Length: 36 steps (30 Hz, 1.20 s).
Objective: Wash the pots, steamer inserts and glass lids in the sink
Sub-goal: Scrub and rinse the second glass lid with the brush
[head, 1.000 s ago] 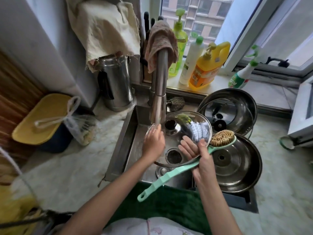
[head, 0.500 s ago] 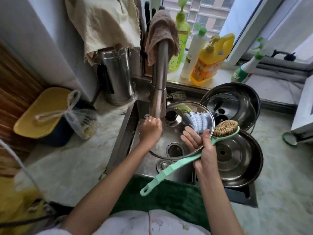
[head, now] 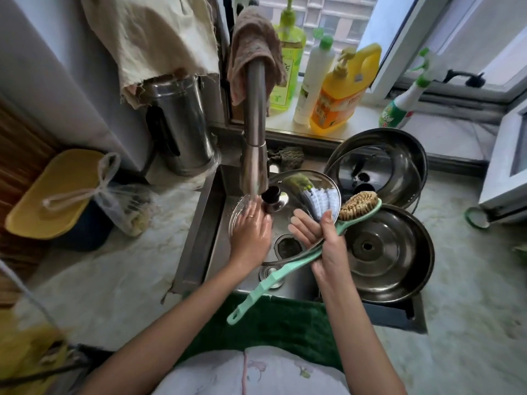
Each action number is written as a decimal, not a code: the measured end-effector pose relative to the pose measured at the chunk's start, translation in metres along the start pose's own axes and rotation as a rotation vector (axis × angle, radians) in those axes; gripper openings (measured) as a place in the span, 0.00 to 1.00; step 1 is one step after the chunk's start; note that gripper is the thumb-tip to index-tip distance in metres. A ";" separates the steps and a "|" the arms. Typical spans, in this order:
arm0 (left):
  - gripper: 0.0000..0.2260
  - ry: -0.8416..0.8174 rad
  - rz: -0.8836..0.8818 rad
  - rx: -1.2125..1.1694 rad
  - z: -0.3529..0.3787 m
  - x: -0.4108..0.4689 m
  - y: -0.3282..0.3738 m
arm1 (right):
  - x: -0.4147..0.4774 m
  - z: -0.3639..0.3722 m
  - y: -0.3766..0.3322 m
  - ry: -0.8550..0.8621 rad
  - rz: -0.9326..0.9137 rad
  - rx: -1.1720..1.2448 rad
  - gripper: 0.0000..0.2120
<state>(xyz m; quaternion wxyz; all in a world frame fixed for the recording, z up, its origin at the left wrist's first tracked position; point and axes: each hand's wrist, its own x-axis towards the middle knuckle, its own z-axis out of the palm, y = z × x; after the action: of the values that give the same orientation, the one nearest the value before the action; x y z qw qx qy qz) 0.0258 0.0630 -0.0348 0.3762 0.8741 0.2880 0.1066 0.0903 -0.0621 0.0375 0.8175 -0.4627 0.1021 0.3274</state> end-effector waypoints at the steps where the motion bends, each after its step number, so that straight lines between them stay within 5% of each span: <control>1: 0.26 0.009 -0.004 -0.019 -0.001 0.002 -0.006 | 0.001 -0.001 0.002 -0.005 0.012 -0.001 0.17; 4: 0.21 -0.061 -0.150 -0.135 -0.010 0.031 -0.029 | 0.000 -0.007 0.001 -0.031 0.049 -0.033 0.18; 8: 0.21 -0.451 -0.079 -0.156 -0.019 0.062 -0.035 | -0.003 -0.010 0.001 -0.106 0.092 -0.184 0.21; 16: 0.23 -0.646 -0.202 -0.143 -0.025 0.092 -0.024 | 0.012 0.003 0.011 -0.141 0.040 -0.344 0.10; 20: 0.23 -0.435 -0.078 0.057 -0.019 0.058 0.011 | 0.023 0.010 0.018 -0.131 0.018 -0.437 0.11; 25: 0.26 0.048 0.082 -0.178 0.016 -0.026 0.024 | 0.030 0.007 0.034 -0.128 -0.013 -0.570 0.15; 31: 0.21 0.051 -0.182 -0.271 0.009 0.037 0.012 | 0.027 0.013 0.035 -0.236 0.013 -0.623 0.14; 36: 0.22 0.023 0.144 -0.265 0.012 -0.032 0.011 | 0.031 0.013 0.032 -0.250 0.005 -0.640 0.22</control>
<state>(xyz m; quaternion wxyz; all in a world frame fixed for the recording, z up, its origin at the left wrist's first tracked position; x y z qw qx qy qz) 0.0089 0.0314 -0.0344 0.4763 0.8340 0.2123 0.1805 0.0922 -0.0261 0.0073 0.6362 -0.6520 -0.1056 0.3987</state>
